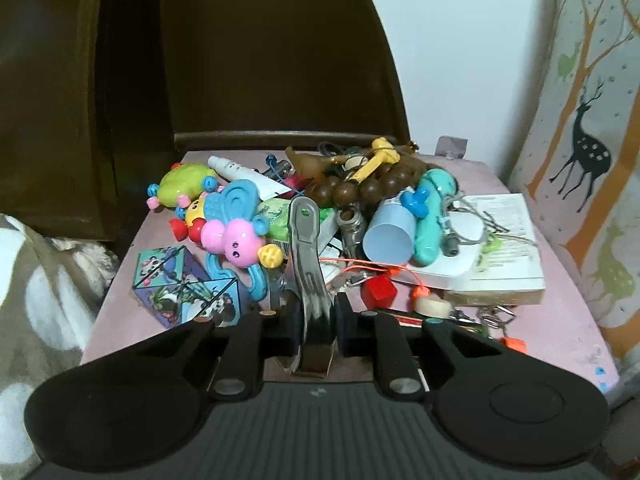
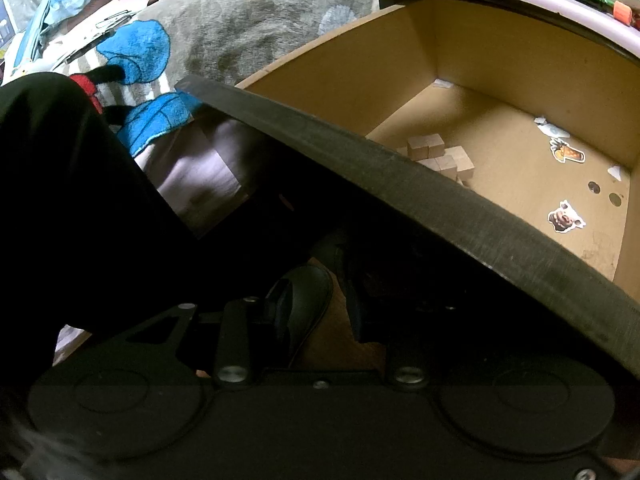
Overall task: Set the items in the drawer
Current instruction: 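Carry the metal clip into the drawer and release it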
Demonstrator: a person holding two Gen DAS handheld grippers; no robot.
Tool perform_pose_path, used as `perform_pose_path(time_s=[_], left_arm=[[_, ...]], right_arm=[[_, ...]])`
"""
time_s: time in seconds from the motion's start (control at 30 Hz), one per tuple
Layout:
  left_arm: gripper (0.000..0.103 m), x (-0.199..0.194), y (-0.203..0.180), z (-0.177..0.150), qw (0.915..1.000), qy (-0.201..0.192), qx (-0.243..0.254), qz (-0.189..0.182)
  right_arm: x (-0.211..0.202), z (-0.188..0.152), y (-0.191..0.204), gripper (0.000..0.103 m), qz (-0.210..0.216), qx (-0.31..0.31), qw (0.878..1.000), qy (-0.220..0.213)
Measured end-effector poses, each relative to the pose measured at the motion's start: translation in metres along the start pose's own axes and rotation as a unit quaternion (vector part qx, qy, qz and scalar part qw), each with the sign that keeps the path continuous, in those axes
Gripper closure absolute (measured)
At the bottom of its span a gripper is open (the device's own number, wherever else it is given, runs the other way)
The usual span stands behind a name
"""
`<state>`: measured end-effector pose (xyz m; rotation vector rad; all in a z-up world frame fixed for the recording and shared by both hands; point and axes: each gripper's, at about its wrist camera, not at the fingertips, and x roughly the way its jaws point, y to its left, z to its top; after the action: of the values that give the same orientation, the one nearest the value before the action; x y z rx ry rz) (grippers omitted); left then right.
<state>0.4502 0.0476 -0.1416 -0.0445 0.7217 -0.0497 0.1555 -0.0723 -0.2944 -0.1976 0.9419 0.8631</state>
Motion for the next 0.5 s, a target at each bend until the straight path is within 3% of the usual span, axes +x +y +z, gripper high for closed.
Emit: perform_pose_path(time_s=[0.33,0.43,0.5], left_arm=[[0.087,-0.057,0.003,-0.012,0.9993,-0.005,-0.005,-0.037],[0.087,-0.073,0.013,-0.022,0.9956,-0.003,-0.044,-0.083],[0.087,-0.083,0.015,-0.032,0.9944,0.001,-0.046,-0.095]], right_arm=[[0.000,0.000,-0.001,0.077,0.000,-0.003,1.000,-0.001],[-0.001,-0.001,-0.002,0.077,0.000,-0.004,1.000,-0.002],[0.000,-0.001,-0.002,0.077,0.001,-0.004,1.000,-0.002]])
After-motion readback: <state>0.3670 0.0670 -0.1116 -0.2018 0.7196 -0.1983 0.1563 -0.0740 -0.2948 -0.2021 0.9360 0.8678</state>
